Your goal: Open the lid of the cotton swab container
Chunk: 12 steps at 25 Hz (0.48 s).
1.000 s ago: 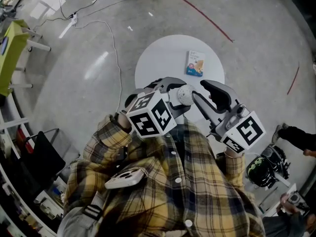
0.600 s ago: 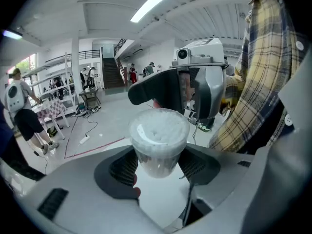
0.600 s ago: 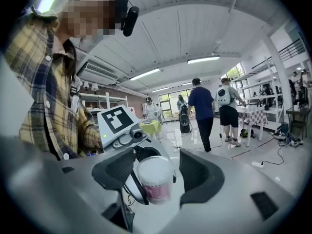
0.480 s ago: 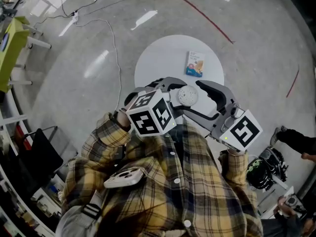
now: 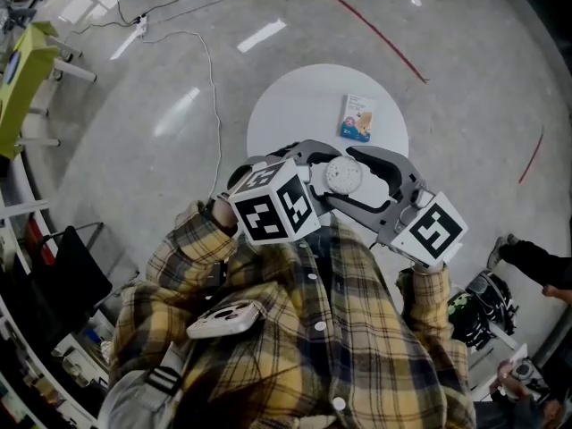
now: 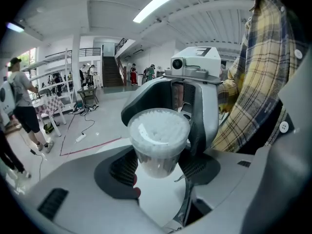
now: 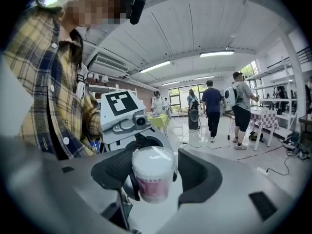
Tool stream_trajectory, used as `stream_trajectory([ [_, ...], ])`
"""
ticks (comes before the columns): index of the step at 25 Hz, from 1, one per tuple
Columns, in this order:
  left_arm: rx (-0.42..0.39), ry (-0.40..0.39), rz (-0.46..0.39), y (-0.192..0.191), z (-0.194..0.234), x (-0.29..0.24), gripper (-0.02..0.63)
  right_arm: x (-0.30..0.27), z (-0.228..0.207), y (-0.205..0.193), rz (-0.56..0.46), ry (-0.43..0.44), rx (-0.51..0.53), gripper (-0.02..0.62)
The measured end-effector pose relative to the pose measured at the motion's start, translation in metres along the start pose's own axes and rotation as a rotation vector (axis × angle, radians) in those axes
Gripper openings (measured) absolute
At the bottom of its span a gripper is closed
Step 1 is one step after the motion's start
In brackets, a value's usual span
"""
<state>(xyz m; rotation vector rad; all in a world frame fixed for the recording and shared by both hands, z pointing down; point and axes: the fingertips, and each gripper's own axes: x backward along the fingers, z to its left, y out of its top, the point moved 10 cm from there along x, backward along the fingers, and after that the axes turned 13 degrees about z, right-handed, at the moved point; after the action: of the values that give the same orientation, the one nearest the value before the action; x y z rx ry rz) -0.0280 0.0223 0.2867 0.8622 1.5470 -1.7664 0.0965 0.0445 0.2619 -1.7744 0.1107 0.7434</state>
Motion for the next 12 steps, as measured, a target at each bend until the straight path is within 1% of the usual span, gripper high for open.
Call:
stream_trajectory([
  [8, -0.01, -0.01, 0.009, -0.0028, 0.0046, 0.0014, 0.272, -0.006, -0.0006, 0.0006, -0.015, -0.011, 0.04, 0.288],
  [12, -0.016, -0.014, 0.026, -0.005, 0.0074, 0.0009, 0.272, -0.0096, -0.0021, 0.0008, 0.009, -0.006, 0.004, 0.281],
])
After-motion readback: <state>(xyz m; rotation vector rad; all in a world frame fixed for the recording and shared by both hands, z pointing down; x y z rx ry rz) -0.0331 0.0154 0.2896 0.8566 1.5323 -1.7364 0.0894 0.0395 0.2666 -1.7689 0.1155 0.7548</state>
